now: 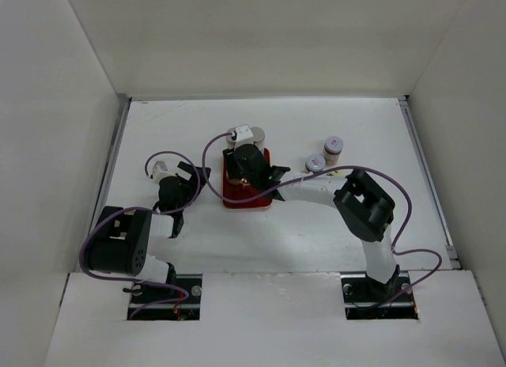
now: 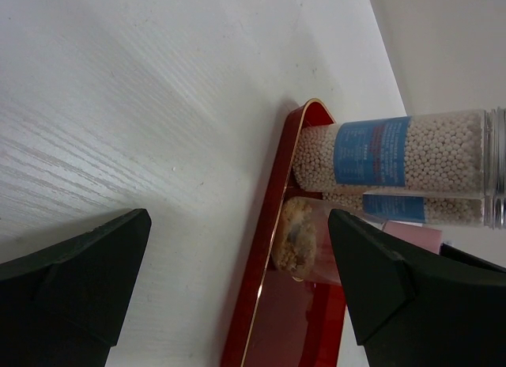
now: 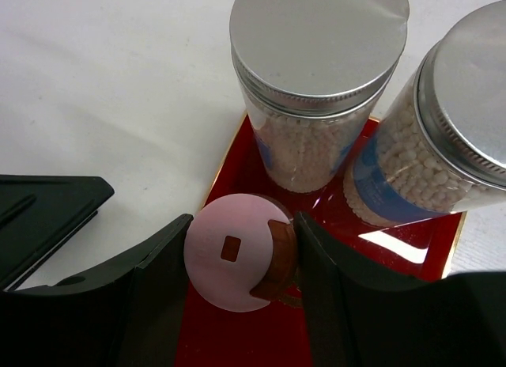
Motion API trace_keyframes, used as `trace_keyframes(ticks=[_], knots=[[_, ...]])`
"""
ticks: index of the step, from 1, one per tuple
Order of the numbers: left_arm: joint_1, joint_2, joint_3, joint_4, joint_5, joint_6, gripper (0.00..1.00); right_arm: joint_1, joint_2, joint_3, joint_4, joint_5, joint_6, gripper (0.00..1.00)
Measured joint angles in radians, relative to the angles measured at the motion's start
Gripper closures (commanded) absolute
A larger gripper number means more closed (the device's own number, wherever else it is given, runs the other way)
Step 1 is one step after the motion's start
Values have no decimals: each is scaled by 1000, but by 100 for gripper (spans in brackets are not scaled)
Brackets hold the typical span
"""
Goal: Organize the condiment bottles
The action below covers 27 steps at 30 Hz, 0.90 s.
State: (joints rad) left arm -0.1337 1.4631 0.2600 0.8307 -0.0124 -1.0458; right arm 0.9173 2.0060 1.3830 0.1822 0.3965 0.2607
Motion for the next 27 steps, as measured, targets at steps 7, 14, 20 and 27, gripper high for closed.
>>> trace_keyframes(ticks=[7, 14, 20, 27], knots=[[0, 4, 0, 5, 0, -3, 0, 1, 0, 0, 1, 14, -8, 20], [0, 4, 0, 6, 3, -3, 0, 4, -92, -53, -12, 14, -11, 19], [0, 4, 0, 6, 5, -6, 0, -21, -451, -279, 2, 55, -14, 18], [0, 10, 0, 12, 10, -13, 0, -334, -865, -611, -27, 274, 8, 8]])
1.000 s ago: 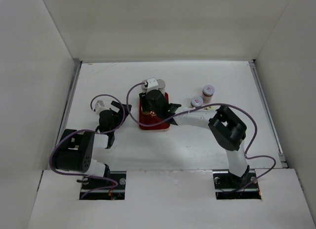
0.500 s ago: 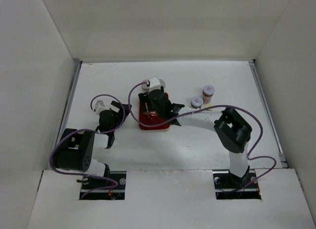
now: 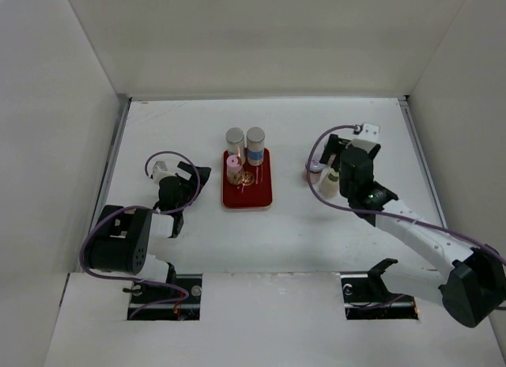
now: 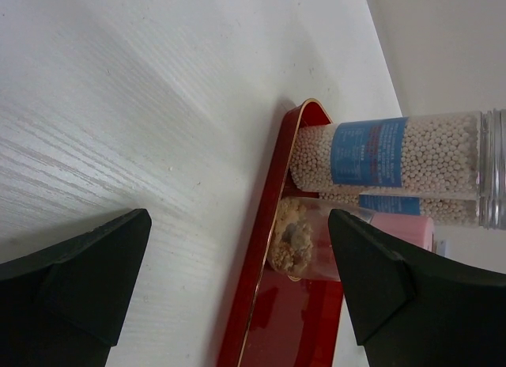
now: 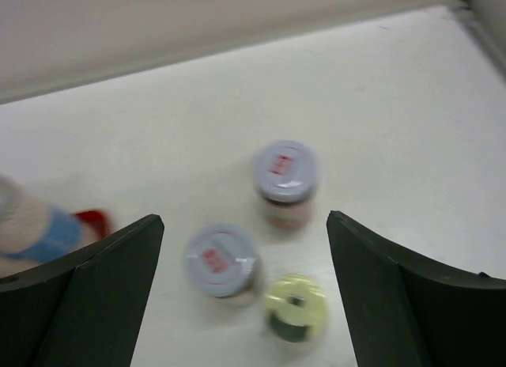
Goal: Organize the condiment bottles
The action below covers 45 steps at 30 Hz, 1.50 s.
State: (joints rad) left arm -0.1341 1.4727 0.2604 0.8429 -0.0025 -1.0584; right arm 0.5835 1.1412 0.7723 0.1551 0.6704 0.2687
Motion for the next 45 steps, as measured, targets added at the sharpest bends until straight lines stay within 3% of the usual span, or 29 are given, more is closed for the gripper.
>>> trace_keyframes(ticks=[7, 18, 20, 23, 25, 30, 38, 45], knots=[[0, 4, 0, 7, 7, -6, 0, -59, 14, -82, -99, 14, 59, 9], [-2, 5, 0, 7, 12, -12, 0, -103, 135, -85, -122, -72, 133, 24], [-2, 11, 0, 15, 14, -13, 0, -107, 158, -85, -122, -78, 140, 29], [-4, 18, 0, 26, 15, -16, 0, -107, 187, -85, -122, -82, 149, 47], [-4, 18, 0, 27, 15, -16, 0, -107, 195, -85, -119, -77, 151, 53], [-4, 22, 0, 33, 19, -18, 0, -61, 160, -107, -140, -39, 158, 53], [-5, 34, 1, 46, 19, -21, 0, 173, -43, -85, -267, -26, 186, 51], [-4, 37, 1, 52, 19, -23, 0, 249, 196, 101, -124, -124, 158, 50]])
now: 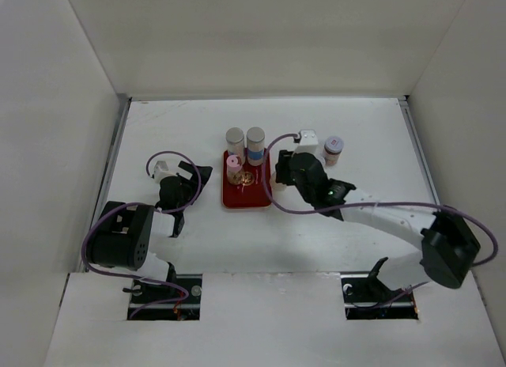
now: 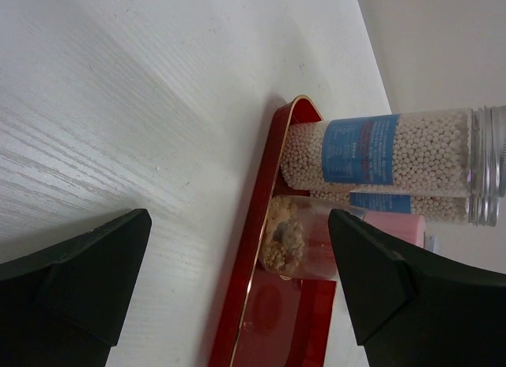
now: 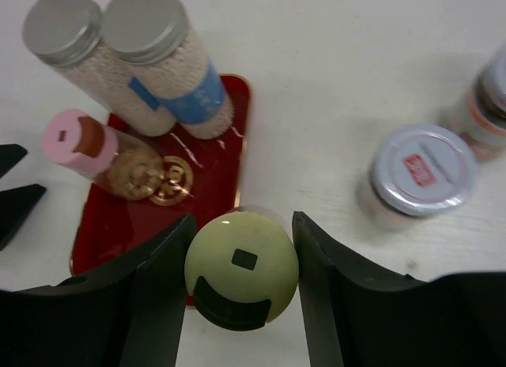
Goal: Organize the condiment bottles
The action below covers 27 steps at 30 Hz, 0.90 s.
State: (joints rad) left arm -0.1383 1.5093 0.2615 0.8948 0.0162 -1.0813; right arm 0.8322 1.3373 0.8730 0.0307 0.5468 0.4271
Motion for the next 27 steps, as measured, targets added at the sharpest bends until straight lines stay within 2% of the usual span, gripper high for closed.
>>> trace_keyframes(ticks=[6, 15, 27], knots=[[0, 0, 0, 0, 0, 0, 0, 26, 241, 156, 91, -79, -47, 50], [0, 0, 0, 0, 2, 0, 0, 17, 472, 309, 147, -121, -101, 48], [0, 5, 0, 7, 3, 0, 0, 6, 536, 344, 173, -80, -166, 43]])
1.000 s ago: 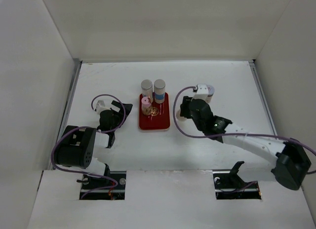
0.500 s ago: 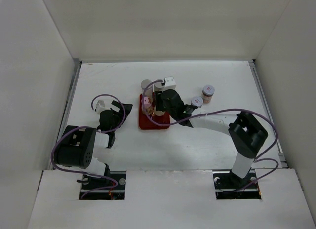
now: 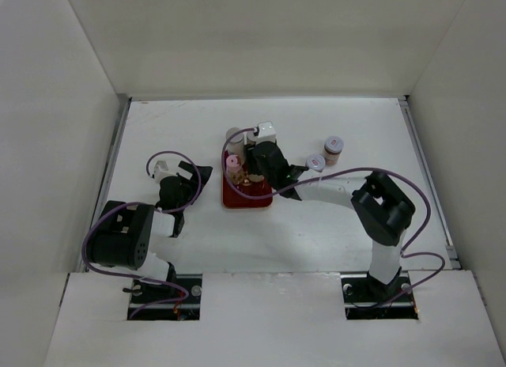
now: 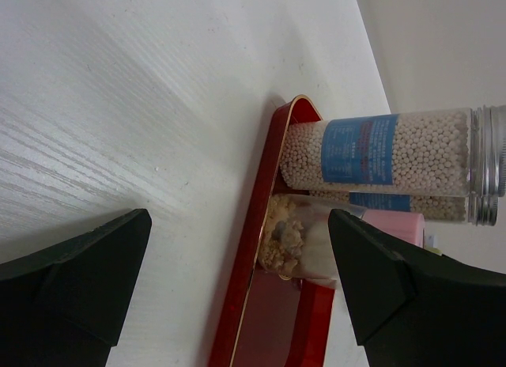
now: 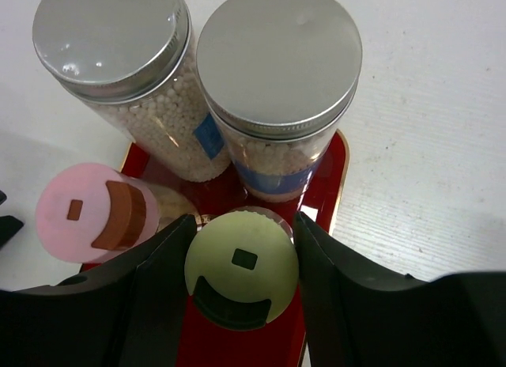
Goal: Organize the condiment bottles
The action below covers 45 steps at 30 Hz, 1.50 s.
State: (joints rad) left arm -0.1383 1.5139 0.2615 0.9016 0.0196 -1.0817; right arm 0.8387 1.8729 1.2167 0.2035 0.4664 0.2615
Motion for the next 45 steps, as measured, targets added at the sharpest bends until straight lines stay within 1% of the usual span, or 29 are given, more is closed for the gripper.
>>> trace_keyframes(ticks=[2, 4, 6, 8, 12, 15, 19, 21, 23, 25, 28, 35, 36, 38, 41, 42, 43, 45], knots=[[0, 0, 0, 0, 0, 0, 0, 0, 5, 4, 8, 6, -4, 39], [0, 0, 0, 0, 0, 0, 0, 0, 18, 13, 19, 12, -6, 31], [0, 0, 0, 0, 0, 0, 0, -2, 32, 18, 34, 16, -7, 26], [0, 0, 0, 0, 0, 0, 0, -2, 36, 18, 33, 17, -8, 24], [0, 0, 0, 0, 0, 0, 0, -2, 8, 2, 35, 21, -11, 22], [0, -1, 0, 0, 0, 0, 0, -2, -94, -73, 31, 23, -11, 20], [0, -1, 0, 0, 0, 0, 0, -24, -309, -202, 35, 38, -3, 15], [0, -1, 0, 0, 0, 0, 0, -69, -390, -247, 42, 67, 5, 9], [0, -1, 0, 0, 0, 0, 0, -137, -430, -279, 36, 105, 22, 3], [1, -1, 0, 0, 0, 0, 0, -203, -433, -303, 18, 134, 39, 0], [2, -1, 0, 0, 0, 0, 0, -266, -409, -334, -30, 151, 61, 0], [1, -1, 0, 0, -1, 0, 0, -286, -305, -335, -69, 79, 93, 0], [1, -1, 0, 0, -1, 0, 0, -290, -290, -333, -71, 67, 98, 1], [1, -1, 0, 0, -1, 0, 0, -302, -266, -332, -72, 50, 105, 8], [1, -1, 0, 0, -1, 0, 0, -316, -247, -332, -77, 39, 115, 28], [1, -1, 0, 0, -1, 0, 0, -317, -246, -332, -79, 37, 119, 38], [0, -1, 0, 0, -1, 0, 0, -320, -246, -332, -80, 39, 119, 42], [0, -1, 0, 0, 0, 0, 0, -322, -251, -335, -82, 41, 126, 44]])
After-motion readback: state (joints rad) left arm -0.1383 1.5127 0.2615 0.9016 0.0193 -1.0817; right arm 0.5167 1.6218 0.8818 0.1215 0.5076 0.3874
